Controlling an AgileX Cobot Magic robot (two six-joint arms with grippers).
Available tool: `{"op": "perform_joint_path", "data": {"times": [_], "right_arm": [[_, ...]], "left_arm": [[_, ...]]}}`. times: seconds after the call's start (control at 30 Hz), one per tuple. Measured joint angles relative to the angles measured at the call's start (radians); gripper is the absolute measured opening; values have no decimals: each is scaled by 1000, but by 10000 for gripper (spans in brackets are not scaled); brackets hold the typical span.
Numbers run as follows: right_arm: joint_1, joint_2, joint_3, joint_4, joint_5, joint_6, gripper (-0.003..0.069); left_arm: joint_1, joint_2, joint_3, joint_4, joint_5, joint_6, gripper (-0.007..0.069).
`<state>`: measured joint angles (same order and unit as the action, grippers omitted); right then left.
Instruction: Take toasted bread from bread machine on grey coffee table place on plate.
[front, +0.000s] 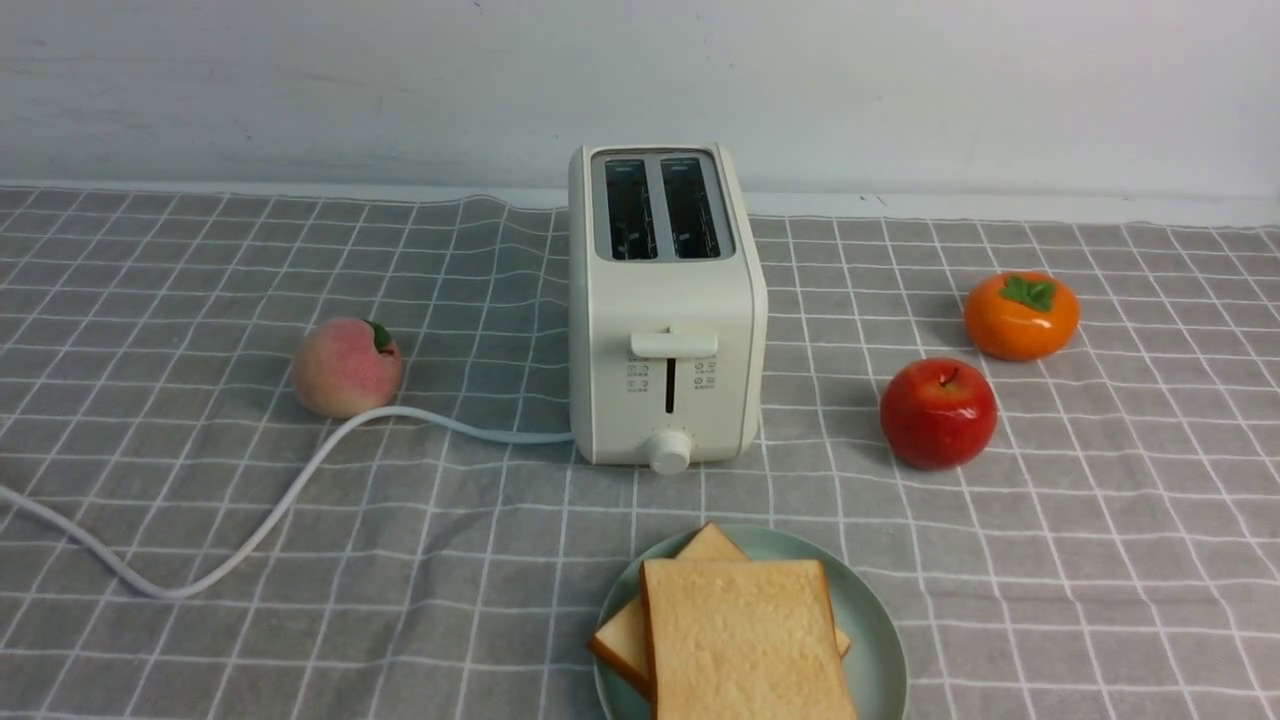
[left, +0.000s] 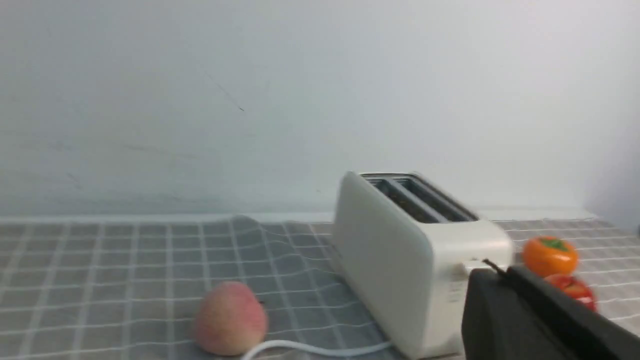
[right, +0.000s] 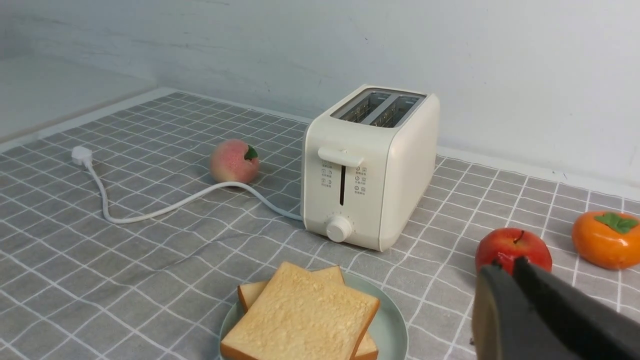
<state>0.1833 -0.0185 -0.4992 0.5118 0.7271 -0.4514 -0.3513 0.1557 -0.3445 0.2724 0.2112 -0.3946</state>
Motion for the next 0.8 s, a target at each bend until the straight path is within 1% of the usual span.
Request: {"op": "perform_joint_path", "data": {"times": [0.03, 0.07, 0.1, 0.17, 0.2, 0.27, 0.3, 0.33, 0.43, 0.6, 0.8], "right_arm": [[0, 0, 0, 0, 0, 0, 41], [0, 0, 0, 0, 0, 0, 41], [0, 0, 0, 0, 0, 0, 41], [0, 0, 0, 0, 0, 0, 41], [0, 0, 0, 0, 0, 0, 44], [0, 0, 0, 0, 0, 0, 44], [0, 0, 0, 0, 0, 0, 44], [0, 0, 0, 0, 0, 0, 47], [0, 0, 0, 0, 0, 0, 50], [0, 0, 0, 0, 0, 0, 51], [0, 0, 0, 1, -2, 0, 52]], "left_arm": [[56, -32, 53, 0, 1, 65, -14], [56, -36, 53, 0, 0, 65, -14], [115, -69, 99, -5, 8, 103, -14], [156, -85, 127, -21, 14, 115, -14], [205, -99, 163, -53, 16, 121, -14], [270, -106, 215, -130, 22, 124, -14], [281, -109, 220, -137, 23, 124, -14], [310, -121, 258, -189, 26, 124, -14], [313, -149, 307, -230, 27, 124, -14], [308, -166, 365, -239, 30, 124, -14], [308, -166, 375, -249, 162, 124, -13]]}}
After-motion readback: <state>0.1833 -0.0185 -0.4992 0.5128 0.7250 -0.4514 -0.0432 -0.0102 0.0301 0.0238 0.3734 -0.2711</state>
